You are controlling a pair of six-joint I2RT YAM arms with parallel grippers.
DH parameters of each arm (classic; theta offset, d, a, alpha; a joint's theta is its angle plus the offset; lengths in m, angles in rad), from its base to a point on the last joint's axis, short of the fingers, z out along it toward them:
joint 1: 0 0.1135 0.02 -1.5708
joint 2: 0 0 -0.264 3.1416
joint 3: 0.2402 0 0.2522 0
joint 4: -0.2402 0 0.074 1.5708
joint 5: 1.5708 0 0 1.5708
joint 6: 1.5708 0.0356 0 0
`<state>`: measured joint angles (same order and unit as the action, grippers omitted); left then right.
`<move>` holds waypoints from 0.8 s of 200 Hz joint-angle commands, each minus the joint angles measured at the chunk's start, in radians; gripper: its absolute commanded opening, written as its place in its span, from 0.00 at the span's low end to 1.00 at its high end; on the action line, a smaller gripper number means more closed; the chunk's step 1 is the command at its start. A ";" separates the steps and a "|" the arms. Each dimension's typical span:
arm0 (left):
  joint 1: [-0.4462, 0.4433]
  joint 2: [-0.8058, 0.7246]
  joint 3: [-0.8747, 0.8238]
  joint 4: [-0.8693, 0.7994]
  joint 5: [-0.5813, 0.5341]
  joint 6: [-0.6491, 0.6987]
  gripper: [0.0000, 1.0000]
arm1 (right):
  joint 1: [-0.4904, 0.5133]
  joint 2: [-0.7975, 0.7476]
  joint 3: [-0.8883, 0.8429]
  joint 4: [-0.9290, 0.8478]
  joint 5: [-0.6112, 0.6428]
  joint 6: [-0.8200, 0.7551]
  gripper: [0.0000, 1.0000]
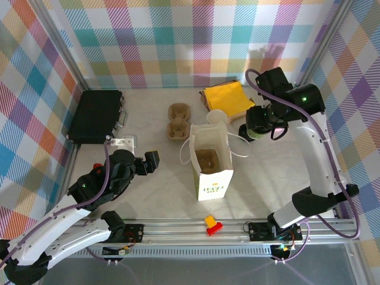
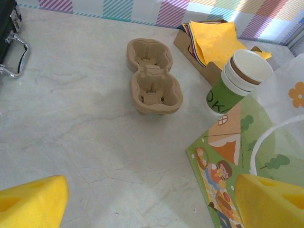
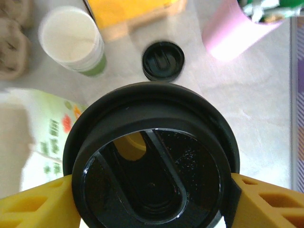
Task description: Pack the takeout coffee
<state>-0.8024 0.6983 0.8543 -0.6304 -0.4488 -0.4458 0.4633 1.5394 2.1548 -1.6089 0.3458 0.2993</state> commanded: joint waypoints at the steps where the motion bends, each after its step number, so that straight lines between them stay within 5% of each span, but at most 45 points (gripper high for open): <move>1: 0.006 0.001 -0.019 -0.006 0.022 -0.029 0.89 | 0.061 0.042 0.094 -0.176 0.032 0.050 0.72; 92: 0.005 -0.020 -0.054 0.005 0.039 -0.051 0.89 | 0.317 0.105 0.283 -0.175 0.032 0.110 0.71; 160: -0.004 -0.009 -0.066 0.072 0.132 -0.028 0.88 | 0.448 0.077 0.114 -0.177 -0.004 0.219 0.67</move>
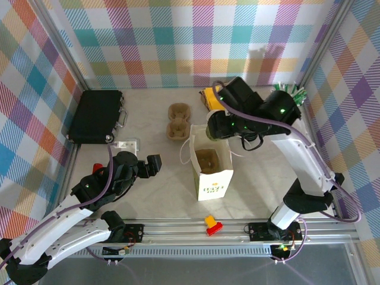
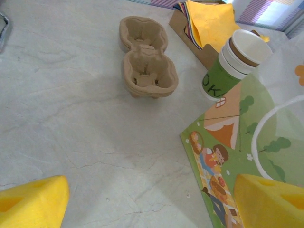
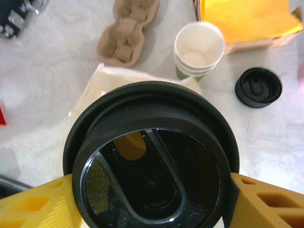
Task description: Pack the takeout coffee
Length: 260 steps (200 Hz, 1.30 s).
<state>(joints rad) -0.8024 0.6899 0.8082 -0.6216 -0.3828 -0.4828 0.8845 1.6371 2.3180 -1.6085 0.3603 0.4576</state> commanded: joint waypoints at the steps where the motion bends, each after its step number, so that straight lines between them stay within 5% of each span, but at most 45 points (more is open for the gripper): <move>1: -0.004 0.000 -0.021 0.065 0.069 0.010 0.88 | 0.028 -0.021 -0.052 -0.177 -0.019 0.063 0.67; 106: -0.154 -0.018 -0.219 0.211 0.257 0.100 0.79 | 0.150 -0.006 -0.225 -0.135 -0.031 0.248 0.67; 184: -0.314 0.086 -0.463 0.659 0.328 0.146 0.74 | 0.151 -0.031 -0.371 -0.024 -0.069 0.284 0.67; 260: -0.450 0.353 -0.518 1.019 0.302 0.304 0.86 | 0.147 -0.023 -0.386 -0.001 -0.082 0.276 0.67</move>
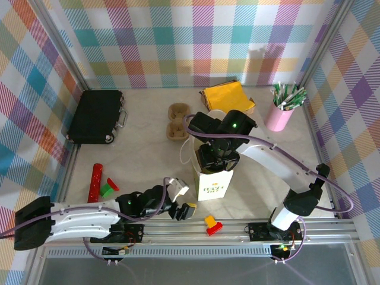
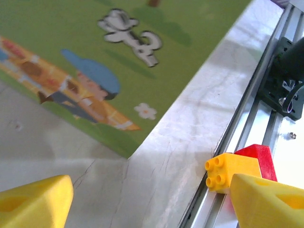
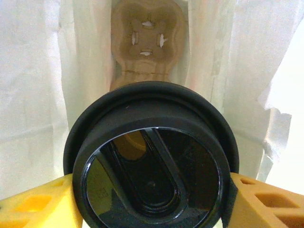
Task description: Pack the takeout coffee
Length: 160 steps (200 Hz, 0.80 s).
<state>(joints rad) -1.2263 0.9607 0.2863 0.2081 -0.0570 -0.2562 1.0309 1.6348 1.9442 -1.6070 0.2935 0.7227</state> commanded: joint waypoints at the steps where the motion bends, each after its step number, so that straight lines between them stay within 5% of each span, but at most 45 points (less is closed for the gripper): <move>1: -0.026 0.087 0.005 0.195 -0.026 0.079 0.86 | 0.000 -0.021 -0.012 -0.002 -0.016 0.011 0.67; 85: -0.028 0.436 0.033 0.577 -0.218 0.107 0.76 | -0.053 -0.055 -0.080 0.061 -0.056 -0.009 0.65; 160: -0.020 0.635 0.090 0.787 -0.252 0.139 0.72 | -0.114 -0.023 -0.067 0.081 -0.072 -0.053 0.63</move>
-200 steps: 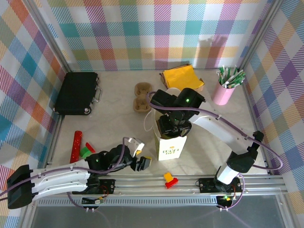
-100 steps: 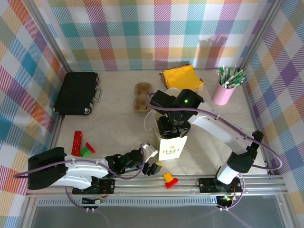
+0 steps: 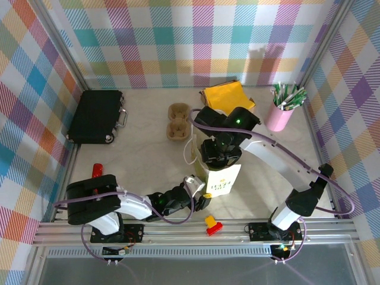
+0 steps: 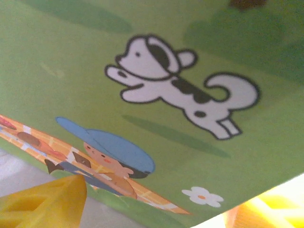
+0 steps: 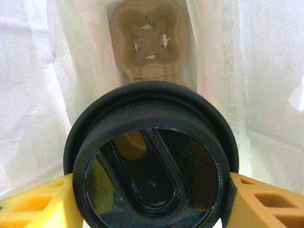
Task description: Pack the takeout coffee
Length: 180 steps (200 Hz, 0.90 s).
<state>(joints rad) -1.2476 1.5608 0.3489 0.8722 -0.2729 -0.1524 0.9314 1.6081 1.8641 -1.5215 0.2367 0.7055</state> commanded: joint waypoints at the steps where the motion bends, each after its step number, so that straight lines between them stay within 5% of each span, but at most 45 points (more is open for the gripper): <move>1: 0.002 0.036 0.029 0.123 -0.036 0.036 0.72 | -0.015 0.004 0.014 -0.005 -0.016 -0.036 0.63; 50: 0.015 0.044 0.043 0.109 0.010 0.057 0.72 | -0.064 0.053 0.054 -0.037 -0.043 -0.084 0.62; 180: 0.015 -0.250 -0.021 -0.157 0.120 0.105 0.76 | -0.086 0.146 0.124 -0.060 -0.023 -0.209 0.60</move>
<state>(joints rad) -1.2400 1.3705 0.3588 0.7494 -0.1761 -0.0723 0.8509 1.7462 1.9583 -1.5581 0.2073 0.5285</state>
